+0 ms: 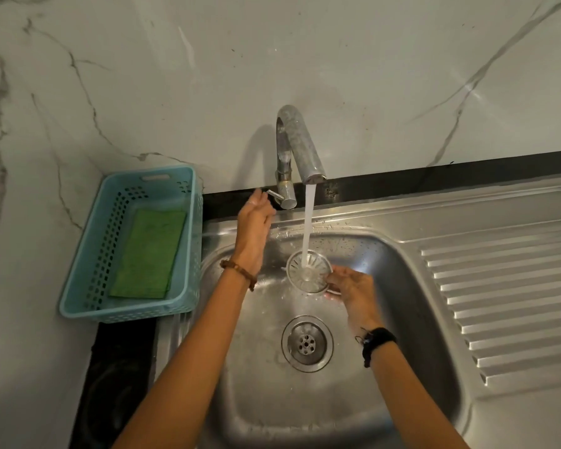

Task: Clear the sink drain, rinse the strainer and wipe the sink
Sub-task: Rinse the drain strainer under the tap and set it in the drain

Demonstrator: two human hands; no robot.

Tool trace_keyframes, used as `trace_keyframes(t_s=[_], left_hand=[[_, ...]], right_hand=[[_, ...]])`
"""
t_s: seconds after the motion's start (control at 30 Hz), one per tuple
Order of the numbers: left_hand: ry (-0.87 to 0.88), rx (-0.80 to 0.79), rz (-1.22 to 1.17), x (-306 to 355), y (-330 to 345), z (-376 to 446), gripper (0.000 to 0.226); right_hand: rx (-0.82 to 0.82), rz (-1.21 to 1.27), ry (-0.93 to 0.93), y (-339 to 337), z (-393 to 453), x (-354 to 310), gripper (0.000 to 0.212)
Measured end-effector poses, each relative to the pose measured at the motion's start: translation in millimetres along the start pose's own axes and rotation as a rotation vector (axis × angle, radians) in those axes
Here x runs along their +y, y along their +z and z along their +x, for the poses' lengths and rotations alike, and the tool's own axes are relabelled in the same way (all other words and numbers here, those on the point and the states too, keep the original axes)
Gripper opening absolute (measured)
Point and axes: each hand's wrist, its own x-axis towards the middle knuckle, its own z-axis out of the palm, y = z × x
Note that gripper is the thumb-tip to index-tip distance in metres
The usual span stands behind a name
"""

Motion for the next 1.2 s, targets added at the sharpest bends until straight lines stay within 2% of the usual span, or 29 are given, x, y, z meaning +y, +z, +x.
trace_keyframes(t_s=[0.1,0.17,0.27,0.33,0.4,0.47,0.57,0.63,0.7,0.77,0.87,0.97,1.07,1.2], left_hand=[[0.064,0.021,0.128,-5.0,19.0,-3.3,0.048],[0.126,-0.024,0.273,-12.5,28.7,-9.5,0.046],[0.184,-0.143,0.361,-13.5,24.1,-6.2,0.062],[0.224,-0.219,0.362,-13.0,9.2,-2.2,0.075],[0.237,-0.252,0.354,-23.8,-5.1,-5.7,0.079],[0.219,-0.211,0.400,-52.7,-15.9,-20.2,0.076],[0.130,-0.212,0.693,-104.3,-30.3,-46.1,0.075],[0.043,-0.276,0.958,-138.6,-42.6,-54.9,0.083],[-0.013,-0.319,1.213,-165.1,-54.2,-60.8,0.085],[-0.027,-0.353,1.415,-187.1,-63.1,-66.6,0.083],[-0.076,-0.409,1.537,-214.5,-71.5,-74.1,0.084],[-0.110,-0.513,1.649,-234.9,-75.5,-79.9,0.087],[-0.089,-0.571,1.786,-245.7,-78.0,-82.0,0.076],[-0.067,-0.555,1.882,-248.4,-77.0,-81.1,0.071]], right_hand=[[-0.015,0.083,0.060,-0.9,-2.1,5.1,0.027],[-0.019,0.076,0.052,-1.5,-2.6,3.8,0.027],[0.020,-0.017,-0.007,-0.7,-0.7,-4.6,0.022],[0.091,-0.225,-0.159,-1.3,-1.6,-9.1,0.018],[0.152,-0.485,-0.412,-2.4,-9.0,-9.2,0.016],[0.183,-0.744,-0.705,-3.7,-18.8,-6.3,0.013],[0.123,-1.145,-1.006,-7.4,-25.3,5.9,0.013],[0.101,-1.255,-1.090,-10.0,-25.5,17.9,0.015],[0.075,-1.269,-1.018,-12.6,-20.8,32.5,0.016],[0.057,-1.175,-0.733,-13.5,-13.7,52.3,0.017],[0.089,-0.983,-0.268,-14.0,7.0,93.4,0.018],[0.133,-0.952,-0.034,-14.6,25.3,126.6,0.025],[0.155,-0.941,0.083,-14.9,37.0,147.3,0.029],[0.172,-0.955,0.051,-10.8,39.1,159.7,0.023]])
